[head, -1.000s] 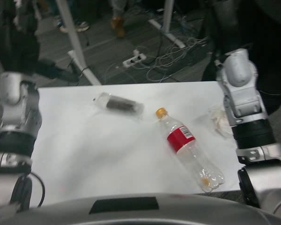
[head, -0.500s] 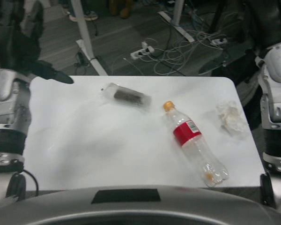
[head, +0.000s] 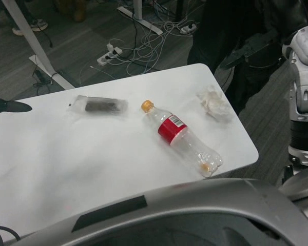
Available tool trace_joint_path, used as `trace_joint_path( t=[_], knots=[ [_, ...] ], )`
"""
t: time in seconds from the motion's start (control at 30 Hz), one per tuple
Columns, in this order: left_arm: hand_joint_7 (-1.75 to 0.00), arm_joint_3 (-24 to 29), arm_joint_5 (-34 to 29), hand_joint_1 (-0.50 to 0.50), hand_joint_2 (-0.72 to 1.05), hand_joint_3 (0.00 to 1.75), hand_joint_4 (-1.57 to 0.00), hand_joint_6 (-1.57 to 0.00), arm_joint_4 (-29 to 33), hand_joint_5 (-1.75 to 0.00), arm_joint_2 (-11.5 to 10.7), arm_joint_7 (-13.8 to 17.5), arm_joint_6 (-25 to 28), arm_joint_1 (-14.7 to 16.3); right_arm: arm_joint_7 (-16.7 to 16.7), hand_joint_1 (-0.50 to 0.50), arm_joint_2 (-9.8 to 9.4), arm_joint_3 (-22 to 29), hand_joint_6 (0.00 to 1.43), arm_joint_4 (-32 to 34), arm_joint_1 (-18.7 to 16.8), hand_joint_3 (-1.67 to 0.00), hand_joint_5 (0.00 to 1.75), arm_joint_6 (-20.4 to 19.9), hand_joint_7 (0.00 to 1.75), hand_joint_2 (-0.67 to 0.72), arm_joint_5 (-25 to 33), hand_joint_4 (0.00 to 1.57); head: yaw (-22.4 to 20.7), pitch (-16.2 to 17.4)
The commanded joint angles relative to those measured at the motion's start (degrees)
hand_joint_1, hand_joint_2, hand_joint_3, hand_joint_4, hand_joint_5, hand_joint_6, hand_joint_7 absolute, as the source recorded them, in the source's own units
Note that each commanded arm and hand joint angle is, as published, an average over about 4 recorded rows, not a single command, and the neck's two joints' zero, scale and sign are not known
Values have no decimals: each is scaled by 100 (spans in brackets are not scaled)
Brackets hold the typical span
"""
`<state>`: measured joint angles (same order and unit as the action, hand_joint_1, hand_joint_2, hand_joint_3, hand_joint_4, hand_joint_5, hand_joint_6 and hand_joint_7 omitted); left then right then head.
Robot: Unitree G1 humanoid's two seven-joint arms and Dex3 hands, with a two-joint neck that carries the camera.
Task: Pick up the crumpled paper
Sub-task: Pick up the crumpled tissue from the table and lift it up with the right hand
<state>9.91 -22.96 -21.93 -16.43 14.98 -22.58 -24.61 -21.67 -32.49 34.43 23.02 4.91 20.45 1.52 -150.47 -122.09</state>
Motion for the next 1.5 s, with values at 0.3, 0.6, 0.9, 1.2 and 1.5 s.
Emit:
trace_joint_path(
  t=[0.3, 0.6, 0.9, 1.2, 1.5],
  knots=[
    [0, -178, -50, -50, -10, 0, -15, 0, -289, 0, -106, -4, -54, -224, -469, -32, 951, 293, 0, -654, -601, -10, 0, -823, 14, 3, -684, 0, 873, -91],
    [0, -195, -50, -50, -10, 0, -15, 0, -294, 0, -101, -8, -106, -228, -645, -38, 1285, 3, 0, -1142, -750, -16, 0, -1228, 14, 3, -1023, 0, 1051, -198],
    [0, -290, -118, -50, -10, 0, -11, 0, -285, 0, -79, -12, -133, -202, -724, -40, 1507, -351, 0, -1757, -798, -16, 0, -1674, 21, 3, -1016, 0, 1206, -385],
    [0, -378, -127, -50, -10, 0, -11, 0, -274, 0, -90, -12, -133, -173, -733, -42, 1632, -567, 0, -2276, -814, -24, 0, -2014, 21, -5, -1020, 0, 1331, -329],
    [0, -439, -173, -50, -10, 0, -11, 0, -267, 0, -97, -12, -133, -125, -733, -45, 1733, -698, 0, -2840, -801, -44, 0, -2434, 28, -22, -998, 0, 1439, -269]
  ],
)
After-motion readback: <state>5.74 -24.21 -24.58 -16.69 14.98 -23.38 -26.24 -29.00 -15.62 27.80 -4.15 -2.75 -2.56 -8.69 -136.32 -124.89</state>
